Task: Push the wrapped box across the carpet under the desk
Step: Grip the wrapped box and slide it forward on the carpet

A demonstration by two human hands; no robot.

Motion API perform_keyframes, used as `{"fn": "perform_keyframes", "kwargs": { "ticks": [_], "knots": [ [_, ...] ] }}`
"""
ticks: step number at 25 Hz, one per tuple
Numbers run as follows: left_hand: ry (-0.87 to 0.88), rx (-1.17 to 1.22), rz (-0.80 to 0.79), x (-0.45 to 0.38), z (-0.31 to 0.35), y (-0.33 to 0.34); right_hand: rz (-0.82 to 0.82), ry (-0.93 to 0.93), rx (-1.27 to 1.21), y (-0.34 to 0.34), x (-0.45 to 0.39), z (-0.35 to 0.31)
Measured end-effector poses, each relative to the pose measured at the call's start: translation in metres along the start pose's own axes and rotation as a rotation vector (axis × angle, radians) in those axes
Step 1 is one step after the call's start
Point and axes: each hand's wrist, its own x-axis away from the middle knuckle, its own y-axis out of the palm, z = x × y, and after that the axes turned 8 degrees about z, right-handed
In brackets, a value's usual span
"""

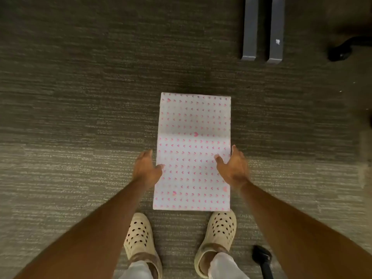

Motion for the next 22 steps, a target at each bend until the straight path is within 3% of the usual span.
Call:
{"fn": "perform_keyframes", "kwargs": {
  "ticks": [11,22],
  "knots": [
    [-0.156,0.171,0.077,-0.051,0.008,0.032,-0.035,0.237,-0.351,0.019,-0.05,0.013],
    [-0.127,0.235,0.159,-0.052,0.046,-0.006,-0.007,0.176,-0.378,-0.009,-0.058,-0.015]
  ]
}}
